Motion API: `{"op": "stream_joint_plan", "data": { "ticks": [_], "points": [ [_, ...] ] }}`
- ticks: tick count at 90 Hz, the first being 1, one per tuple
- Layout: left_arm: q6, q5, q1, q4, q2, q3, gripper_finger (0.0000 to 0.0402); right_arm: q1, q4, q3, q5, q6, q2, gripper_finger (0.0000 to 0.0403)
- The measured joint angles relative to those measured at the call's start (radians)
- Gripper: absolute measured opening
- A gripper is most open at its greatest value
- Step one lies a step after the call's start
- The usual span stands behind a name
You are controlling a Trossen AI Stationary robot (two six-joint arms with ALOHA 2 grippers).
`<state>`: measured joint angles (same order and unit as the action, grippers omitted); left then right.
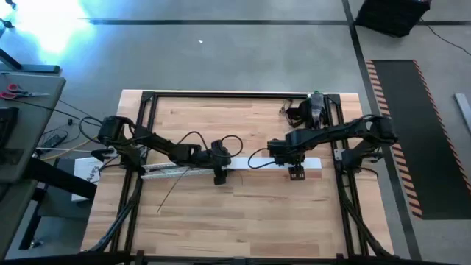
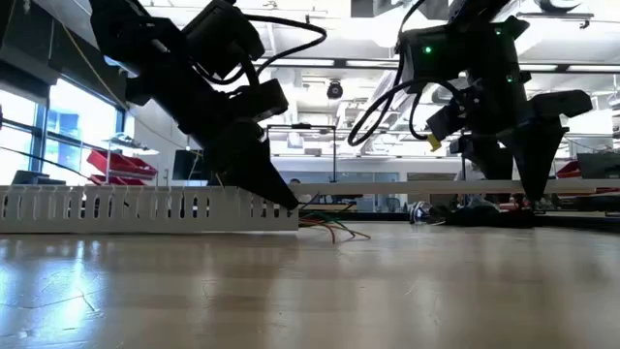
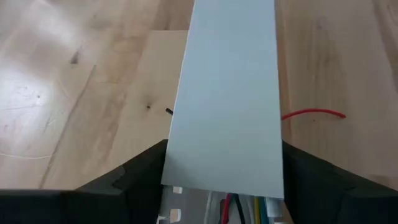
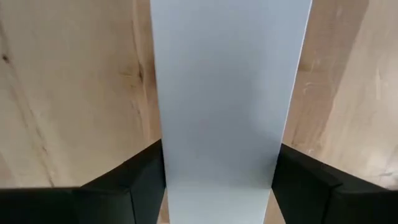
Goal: Ziptie cables
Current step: Close the white cable duct
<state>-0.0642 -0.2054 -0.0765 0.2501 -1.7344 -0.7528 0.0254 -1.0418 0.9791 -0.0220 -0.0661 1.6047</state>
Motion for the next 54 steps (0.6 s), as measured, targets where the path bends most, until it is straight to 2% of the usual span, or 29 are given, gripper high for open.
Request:
{"op": "stream_joint_plan", "data": {
  "ticks": [18, 54],
  "points": [
    [-0.014, 0.014, 0.0, 0.001, 0.0, 0.0, 0.0237, 0.0, -0.001, 0.0, 0.048, -0.032, 0.0, 0.0232],
    [-0.035, 0.02, -0.001, -0.019, 0.0, 0.0, 0.0217, 0.0, 0.02, 0.0, 0.049, -0.049, 0.0, 0.0232]
  ]
}}
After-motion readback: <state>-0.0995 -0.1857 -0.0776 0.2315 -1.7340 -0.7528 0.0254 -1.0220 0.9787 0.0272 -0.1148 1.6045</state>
